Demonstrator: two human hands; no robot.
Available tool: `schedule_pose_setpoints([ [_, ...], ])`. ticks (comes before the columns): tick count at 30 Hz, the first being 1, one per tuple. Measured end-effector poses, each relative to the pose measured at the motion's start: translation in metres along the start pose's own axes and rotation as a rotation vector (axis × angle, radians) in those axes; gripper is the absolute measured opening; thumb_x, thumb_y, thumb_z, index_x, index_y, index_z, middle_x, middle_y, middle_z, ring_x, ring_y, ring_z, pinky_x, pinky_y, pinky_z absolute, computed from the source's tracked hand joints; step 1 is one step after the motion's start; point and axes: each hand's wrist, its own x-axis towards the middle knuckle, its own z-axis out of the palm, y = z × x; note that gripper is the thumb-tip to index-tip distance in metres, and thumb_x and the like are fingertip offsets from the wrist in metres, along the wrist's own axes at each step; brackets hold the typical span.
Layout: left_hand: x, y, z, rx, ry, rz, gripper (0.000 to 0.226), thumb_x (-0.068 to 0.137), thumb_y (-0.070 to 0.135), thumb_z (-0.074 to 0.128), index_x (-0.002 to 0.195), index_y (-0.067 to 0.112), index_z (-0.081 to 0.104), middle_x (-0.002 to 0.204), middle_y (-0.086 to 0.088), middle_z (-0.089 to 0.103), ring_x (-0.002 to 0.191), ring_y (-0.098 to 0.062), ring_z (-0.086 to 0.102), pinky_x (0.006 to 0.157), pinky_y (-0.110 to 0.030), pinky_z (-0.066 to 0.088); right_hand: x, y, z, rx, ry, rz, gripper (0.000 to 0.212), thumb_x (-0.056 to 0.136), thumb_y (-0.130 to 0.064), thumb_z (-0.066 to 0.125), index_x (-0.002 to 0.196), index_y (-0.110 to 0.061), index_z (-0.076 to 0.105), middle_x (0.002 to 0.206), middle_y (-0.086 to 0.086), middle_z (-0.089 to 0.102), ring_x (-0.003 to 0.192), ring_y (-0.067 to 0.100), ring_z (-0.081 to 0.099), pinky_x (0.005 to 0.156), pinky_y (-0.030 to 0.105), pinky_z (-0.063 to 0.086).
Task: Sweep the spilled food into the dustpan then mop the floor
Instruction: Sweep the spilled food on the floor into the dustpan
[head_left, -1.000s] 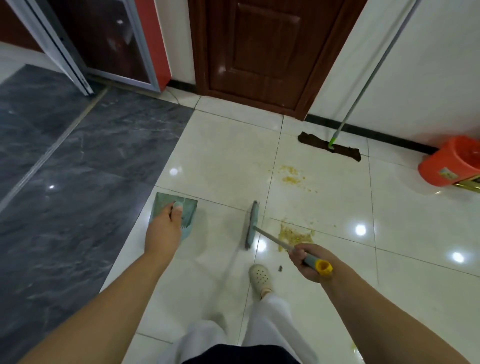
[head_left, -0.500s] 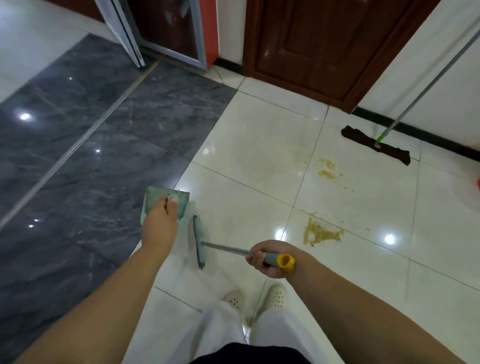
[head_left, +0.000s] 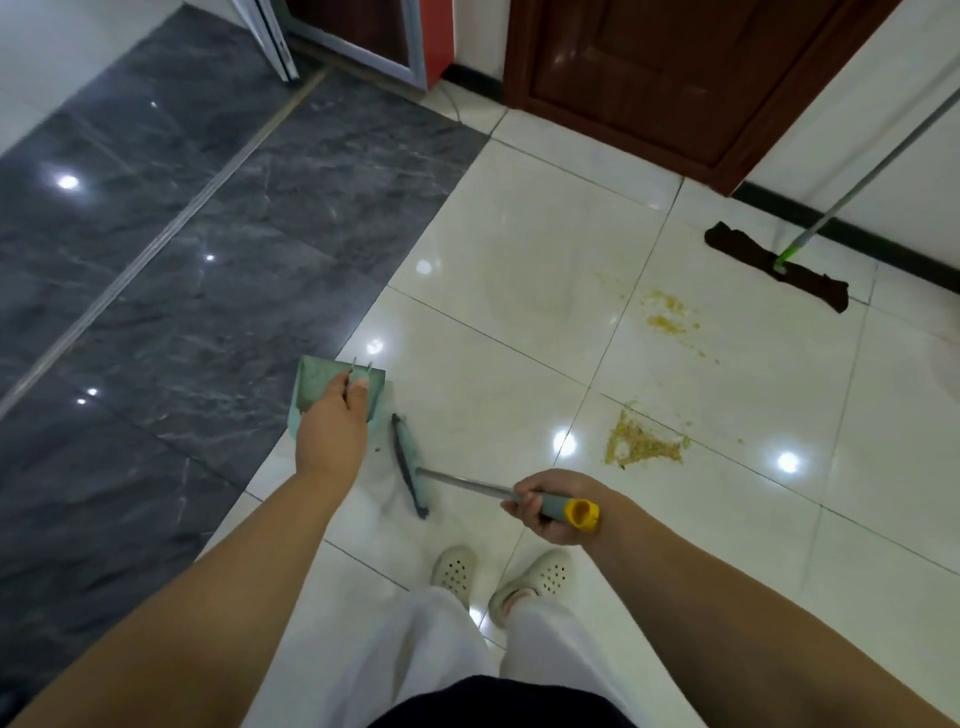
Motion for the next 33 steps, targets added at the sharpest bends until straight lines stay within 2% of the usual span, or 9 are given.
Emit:
schedule_pose_setpoints([
  [2,-0.007,0.012,0.011,0.015,-0.021,0.003,0.045,0.102,0.037,0.029,0.121,0.006,0.056,0.088,-0.013,0.062,0.087,-0.033,0.06,0.068,-0.031,0.04,-0.011,-0.008,-0.028,0.017,0.016,-0.022,0.005,0.094,0.001,0.043,0.093,0.003,0.047,0.079,0.017,0.051,0.025,0.01,0.043,0.027,0.014,0.039],
  [4,-0.015,0.026,0.021,0.007,-0.034,0.009,0.045,0.102,0.037,0.029,0.12,0.005,0.057,0.091,-0.014,0.063,0.088,-0.033,0.06,0.069,-0.03,0.038,-0.023,-0.016,-0.056,0.03,0.021,-0.041,0.007,0.095,-0.001,0.042,0.095,0.004,0.047,0.077,0.017,0.05,0.025,0.009,0.043,0.027,0.014,0.039],
  [8,-0.026,0.055,0.044,-0.005,-0.047,0.04,0.045,0.101,0.04,0.029,0.109,0.008,0.059,0.093,-0.017,0.066,0.09,-0.036,0.061,0.072,-0.036,0.046,-0.051,-0.037,-0.109,0.057,0.063,-0.098,0.008,0.094,0.0,0.041,0.094,0.005,0.047,0.077,0.016,0.05,0.024,0.01,0.041,0.027,0.013,0.039],
  [18,-0.048,0.133,0.105,0.017,-0.13,0.165,0.047,0.101,0.043,0.026,0.119,0.014,0.058,0.089,-0.016,0.067,0.085,-0.034,0.062,0.068,-0.033,0.045,-0.091,-0.083,-0.233,0.215,0.131,-0.237,0.009,0.097,-0.003,0.039,0.099,0.003,0.046,0.074,0.017,0.05,0.022,0.009,0.043,0.025,0.013,0.038],
  [20,-0.052,0.146,0.118,0.023,-0.145,0.184,0.047,0.101,0.043,0.026,0.121,0.014,0.057,0.092,-0.015,0.068,0.085,-0.033,0.062,0.069,-0.032,0.045,-0.096,-0.088,-0.253,0.252,0.134,-0.25,0.008,0.097,-0.003,0.039,0.1,0.002,0.044,0.07,0.018,0.051,0.022,0.009,0.043,0.025,0.013,0.037],
  [24,-0.062,0.169,0.145,0.028,-0.183,0.224,0.047,0.1,0.045,0.026,0.118,0.014,0.058,0.094,-0.011,0.068,0.083,-0.032,0.064,0.068,-0.032,0.047,-0.11,-0.088,-0.289,0.345,0.135,-0.284,0.011,0.097,-0.002,0.036,0.094,0.004,0.045,0.076,0.016,0.045,0.021,0.009,0.041,0.025,0.012,0.037],
  [29,-0.075,0.199,0.175,0.013,-0.23,0.253,0.048,0.1,0.045,0.027,0.122,0.014,0.057,0.1,-0.01,0.067,0.085,-0.028,0.062,0.068,-0.028,0.041,-0.125,-0.081,-0.332,0.45,0.169,-0.328,0.01,0.098,-0.002,0.037,0.093,0.003,0.043,0.079,0.018,0.045,0.02,0.008,0.04,0.024,0.013,0.037],
  [33,-0.079,0.214,0.191,0.018,-0.249,0.3,0.049,0.1,0.045,0.026,0.123,0.014,0.057,0.1,-0.011,0.067,0.088,-0.03,0.064,0.07,-0.03,0.044,-0.134,-0.078,-0.342,0.515,0.157,-0.36,0.012,0.098,-0.003,0.037,0.093,0.005,0.044,0.075,0.015,0.043,0.022,0.008,0.041,0.026,0.012,0.038],
])
